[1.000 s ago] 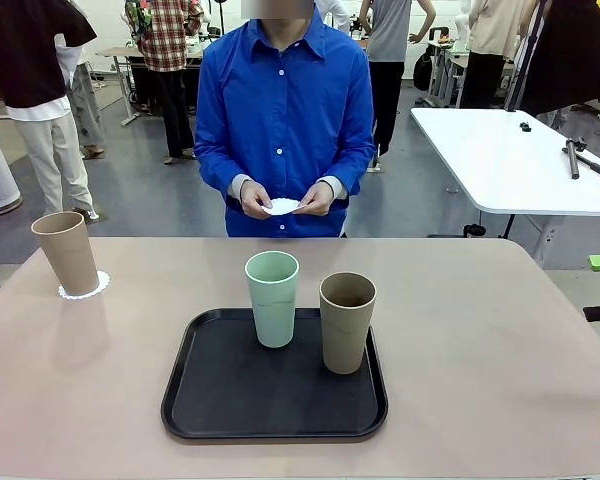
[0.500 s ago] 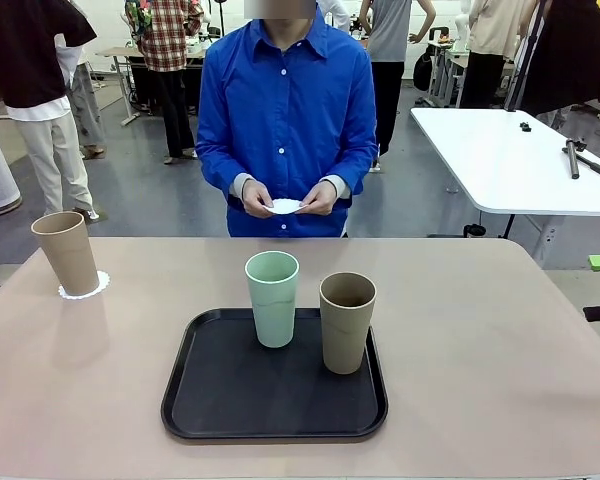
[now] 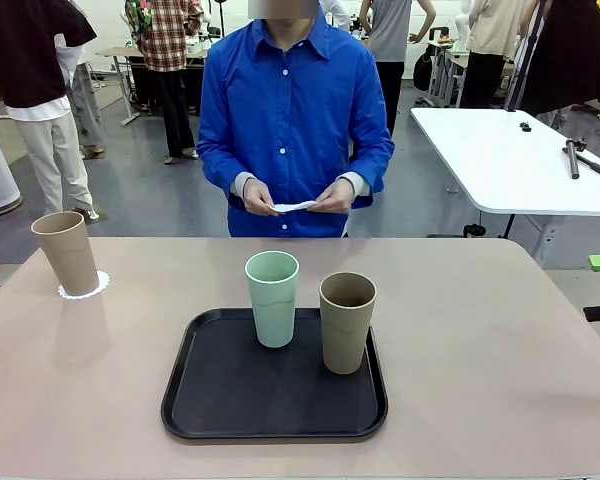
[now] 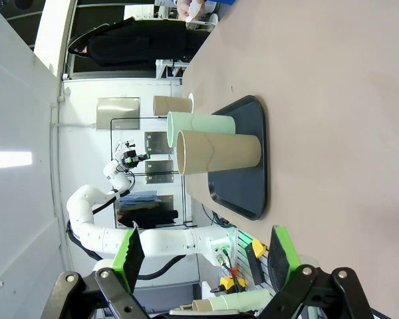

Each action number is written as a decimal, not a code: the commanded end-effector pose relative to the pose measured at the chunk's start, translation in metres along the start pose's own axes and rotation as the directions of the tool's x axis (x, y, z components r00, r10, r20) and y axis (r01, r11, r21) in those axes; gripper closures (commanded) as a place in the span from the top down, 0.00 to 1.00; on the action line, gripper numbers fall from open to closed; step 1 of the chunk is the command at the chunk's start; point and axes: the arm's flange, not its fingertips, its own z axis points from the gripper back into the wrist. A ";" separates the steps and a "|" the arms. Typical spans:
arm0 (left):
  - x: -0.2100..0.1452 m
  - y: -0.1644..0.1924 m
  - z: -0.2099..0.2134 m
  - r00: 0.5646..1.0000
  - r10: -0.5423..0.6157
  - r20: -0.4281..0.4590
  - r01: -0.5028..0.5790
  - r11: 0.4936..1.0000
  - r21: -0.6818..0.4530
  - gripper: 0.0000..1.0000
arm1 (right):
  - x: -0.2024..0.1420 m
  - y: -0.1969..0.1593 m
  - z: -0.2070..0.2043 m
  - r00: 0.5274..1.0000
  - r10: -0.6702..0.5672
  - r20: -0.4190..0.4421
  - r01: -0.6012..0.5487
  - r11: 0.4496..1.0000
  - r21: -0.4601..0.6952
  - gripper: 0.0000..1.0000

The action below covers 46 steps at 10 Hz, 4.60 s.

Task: Place coasters on the table and set cups on them.
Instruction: Take one Reusable plastic cup from the Flat Tray and place it on a coaster set by the human.

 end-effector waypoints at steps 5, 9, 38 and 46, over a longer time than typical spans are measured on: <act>-0.001 -0.001 0.002 1.000 0.001 0.005 -0.001 1.000 0.004 1.00 | 0.001 0.001 0.000 1.000 0.010 0.004 -0.010 1.000 0.020 1.00; -0.001 -0.001 0.002 1.000 0.001 0.005 -0.001 1.000 0.004 1.00 | 0.001 0.001 0.000 1.000 0.010 0.004 -0.010 1.000 0.020 1.00; -0.001 -0.001 0.002 1.000 0.001 0.005 -0.001 1.000 0.004 1.00 | 0.011 0.151 -0.222 0.152 0.531 -0.834 -0.987 0.134 -0.094 1.00; -0.001 -0.001 0.002 1.000 0.001 0.005 -0.001 1.000 0.004 1.00 | 0.068 0.088 -0.182 0.013 0.903 -0.430 -0.981 0.094 0.168 1.00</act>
